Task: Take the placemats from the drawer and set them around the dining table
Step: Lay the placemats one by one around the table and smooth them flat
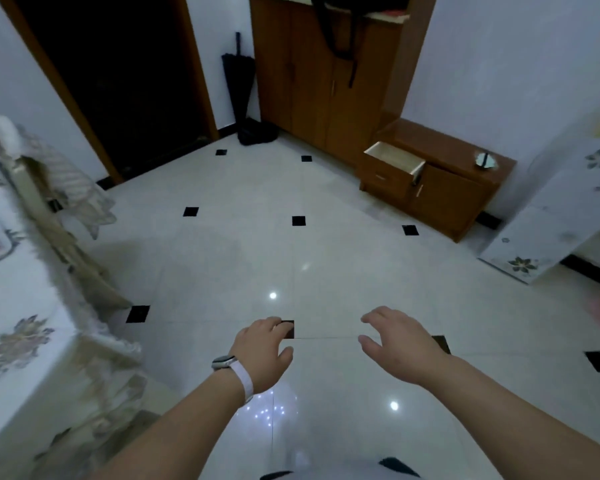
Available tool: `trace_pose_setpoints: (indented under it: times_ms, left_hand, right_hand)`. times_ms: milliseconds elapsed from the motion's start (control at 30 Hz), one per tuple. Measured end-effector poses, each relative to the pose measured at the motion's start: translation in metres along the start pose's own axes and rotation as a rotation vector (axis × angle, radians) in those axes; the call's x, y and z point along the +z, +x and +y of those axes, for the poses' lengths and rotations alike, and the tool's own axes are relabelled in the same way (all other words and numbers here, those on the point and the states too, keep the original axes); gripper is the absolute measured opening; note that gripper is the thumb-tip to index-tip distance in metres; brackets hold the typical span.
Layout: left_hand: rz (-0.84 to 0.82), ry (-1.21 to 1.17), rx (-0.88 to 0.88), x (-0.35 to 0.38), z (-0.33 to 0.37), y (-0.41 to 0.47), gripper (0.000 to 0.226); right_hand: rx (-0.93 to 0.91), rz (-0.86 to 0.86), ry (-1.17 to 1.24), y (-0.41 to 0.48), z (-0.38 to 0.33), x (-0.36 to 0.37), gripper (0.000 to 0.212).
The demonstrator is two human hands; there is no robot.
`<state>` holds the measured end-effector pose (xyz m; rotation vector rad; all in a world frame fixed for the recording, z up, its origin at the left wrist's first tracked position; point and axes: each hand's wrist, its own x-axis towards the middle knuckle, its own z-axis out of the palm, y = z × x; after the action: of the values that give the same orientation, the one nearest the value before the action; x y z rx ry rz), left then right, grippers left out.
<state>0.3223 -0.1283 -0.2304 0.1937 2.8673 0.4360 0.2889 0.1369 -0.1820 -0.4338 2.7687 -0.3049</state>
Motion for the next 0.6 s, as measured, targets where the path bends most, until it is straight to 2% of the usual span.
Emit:
trace_pose_setpoints:
  times_ms: [267, 400, 500, 600]
  left_hand:
    - [0.003, -0.084, -0.251, -0.001, -0.075, -0.006, 0.056]
    - [0.078, -0.082, -0.381, -0.016, -0.105, 0.001, 0.073]
    - [0.167, -0.077, -0.468, -0.034, -0.127, 0.016, 0.066]
    - [0.174, -0.046, -0.553, -0.061, -0.147, 0.039, 0.058]
  right_hand:
    - [-0.239, -0.081, -0.038, 0.102, -0.055, -0.001, 0.05]
    - [-0.373, -0.107, -0.059, 0.164, -0.085, -0.002, 0.048]
    - [-0.49, -0.133, -0.064, 0.214, -0.113, -0.006, 0.048]
    - [-0.601, -0.146, -0.074, 0.266, -0.143, -0.017, 0.048]
